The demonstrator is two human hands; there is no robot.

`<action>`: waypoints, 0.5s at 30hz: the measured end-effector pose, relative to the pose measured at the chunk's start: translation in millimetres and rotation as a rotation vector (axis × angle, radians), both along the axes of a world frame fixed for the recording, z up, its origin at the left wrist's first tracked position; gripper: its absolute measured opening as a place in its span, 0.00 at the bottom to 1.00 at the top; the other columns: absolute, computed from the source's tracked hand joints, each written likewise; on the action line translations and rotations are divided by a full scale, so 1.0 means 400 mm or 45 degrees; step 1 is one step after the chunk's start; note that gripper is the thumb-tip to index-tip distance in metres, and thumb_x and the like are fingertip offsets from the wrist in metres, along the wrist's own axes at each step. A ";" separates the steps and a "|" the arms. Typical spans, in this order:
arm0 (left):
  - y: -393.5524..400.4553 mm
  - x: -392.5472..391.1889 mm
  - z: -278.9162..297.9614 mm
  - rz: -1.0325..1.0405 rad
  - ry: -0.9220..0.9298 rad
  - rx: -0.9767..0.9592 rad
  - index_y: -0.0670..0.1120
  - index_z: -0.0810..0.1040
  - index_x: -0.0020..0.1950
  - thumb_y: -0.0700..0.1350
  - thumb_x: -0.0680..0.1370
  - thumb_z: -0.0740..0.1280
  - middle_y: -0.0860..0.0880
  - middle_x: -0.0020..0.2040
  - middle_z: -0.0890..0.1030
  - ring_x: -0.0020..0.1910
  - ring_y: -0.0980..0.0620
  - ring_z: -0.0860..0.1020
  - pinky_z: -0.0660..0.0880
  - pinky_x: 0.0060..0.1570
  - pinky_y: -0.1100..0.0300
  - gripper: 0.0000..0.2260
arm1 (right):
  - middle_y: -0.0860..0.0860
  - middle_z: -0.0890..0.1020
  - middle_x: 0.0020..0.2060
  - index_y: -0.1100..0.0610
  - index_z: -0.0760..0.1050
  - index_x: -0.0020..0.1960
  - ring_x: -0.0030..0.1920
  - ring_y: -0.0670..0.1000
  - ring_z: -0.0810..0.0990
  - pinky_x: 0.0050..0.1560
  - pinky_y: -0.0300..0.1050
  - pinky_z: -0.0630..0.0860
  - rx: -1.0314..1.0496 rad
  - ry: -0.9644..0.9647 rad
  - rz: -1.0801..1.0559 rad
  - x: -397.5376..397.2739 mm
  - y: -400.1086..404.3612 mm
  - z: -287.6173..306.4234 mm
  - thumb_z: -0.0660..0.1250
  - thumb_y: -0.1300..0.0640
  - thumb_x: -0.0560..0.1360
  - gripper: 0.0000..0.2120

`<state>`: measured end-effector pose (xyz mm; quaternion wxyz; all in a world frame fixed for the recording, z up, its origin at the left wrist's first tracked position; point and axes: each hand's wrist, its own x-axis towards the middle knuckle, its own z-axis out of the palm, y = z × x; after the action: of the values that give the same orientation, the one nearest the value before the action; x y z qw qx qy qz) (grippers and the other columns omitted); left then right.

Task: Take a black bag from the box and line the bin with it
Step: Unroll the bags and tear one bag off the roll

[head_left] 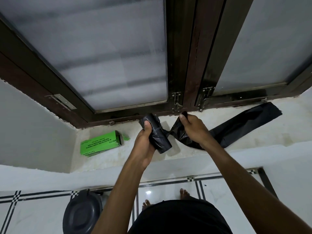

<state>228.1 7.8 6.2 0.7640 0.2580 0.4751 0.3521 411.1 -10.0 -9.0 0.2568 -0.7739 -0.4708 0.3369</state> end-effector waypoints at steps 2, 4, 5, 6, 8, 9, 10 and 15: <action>0.001 0.004 -0.003 0.031 -0.024 -0.023 0.44 0.76 0.62 0.56 0.81 0.57 0.43 0.56 0.83 0.58 0.44 0.80 0.73 0.64 0.47 0.19 | 0.49 0.73 0.33 0.55 0.70 0.41 0.41 0.55 0.74 0.42 0.47 0.66 0.001 0.187 -0.077 -0.008 0.003 -0.001 0.52 0.46 0.84 0.19; -0.003 0.016 -0.002 0.064 -0.041 -0.033 0.44 0.75 0.65 0.57 0.82 0.56 0.43 0.57 0.82 0.59 0.44 0.80 0.73 0.63 0.47 0.20 | 0.49 0.72 0.32 0.56 0.71 0.41 0.38 0.54 0.73 0.39 0.47 0.65 0.009 0.282 -0.164 -0.025 0.005 -0.006 0.52 0.45 0.84 0.20; -0.006 0.024 0.001 0.078 -0.055 -0.041 0.44 0.74 0.65 0.57 0.82 0.56 0.43 0.57 0.82 0.60 0.44 0.79 0.73 0.63 0.47 0.21 | 0.49 0.71 0.30 0.54 0.69 0.37 0.36 0.53 0.71 0.37 0.47 0.64 0.006 0.310 -0.198 -0.035 0.005 -0.007 0.53 0.43 0.84 0.22; -0.007 0.032 0.002 0.090 -0.065 -0.051 0.44 0.74 0.66 0.58 0.82 0.55 0.42 0.58 0.81 0.61 0.42 0.79 0.73 0.64 0.46 0.22 | 0.48 0.70 0.29 0.53 0.67 0.34 0.33 0.52 0.70 0.35 0.46 0.64 0.003 0.322 -0.228 -0.045 0.005 -0.010 0.53 0.41 0.83 0.24; -0.009 0.046 0.010 0.124 -0.056 -0.073 0.44 0.74 0.65 0.59 0.82 0.55 0.41 0.56 0.81 0.60 0.40 0.79 0.73 0.64 0.45 0.22 | 0.48 0.72 0.27 0.52 0.66 0.30 0.31 0.51 0.72 0.34 0.45 0.65 0.022 0.248 -0.254 -0.055 0.001 -0.021 0.56 0.36 0.80 0.26; -0.009 0.052 0.014 0.144 -0.047 -0.093 0.44 0.75 0.63 0.59 0.82 0.56 0.41 0.54 0.81 0.58 0.41 0.79 0.73 0.64 0.44 0.22 | 0.48 0.73 0.27 0.53 0.67 0.30 0.32 0.52 0.74 0.34 0.45 0.67 0.051 0.160 -0.244 -0.056 -0.004 -0.029 0.58 0.36 0.79 0.26; -0.011 0.058 0.017 0.158 -0.037 -0.106 0.44 0.76 0.61 0.59 0.82 0.56 0.41 0.52 0.81 0.56 0.41 0.79 0.73 0.64 0.44 0.21 | 0.48 0.75 0.27 0.53 0.67 0.30 0.34 0.54 0.76 0.35 0.45 0.68 0.078 0.058 -0.230 -0.056 -0.008 -0.037 0.60 0.36 0.78 0.26; -0.058 0.084 0.025 0.174 -0.038 -0.185 0.43 0.75 0.58 0.58 0.82 0.57 0.38 0.52 0.81 0.53 0.38 0.80 0.76 0.58 0.44 0.20 | 0.57 0.82 0.37 0.54 0.69 0.39 0.42 0.63 0.79 0.36 0.48 0.67 0.147 -0.426 -0.051 -0.037 -0.013 -0.072 0.61 0.45 0.81 0.16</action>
<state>261.8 -15.4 16.0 0.7619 0.1637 0.5046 0.3717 396.1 -15.3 -38.0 0.2254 -0.8125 -0.5098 0.1705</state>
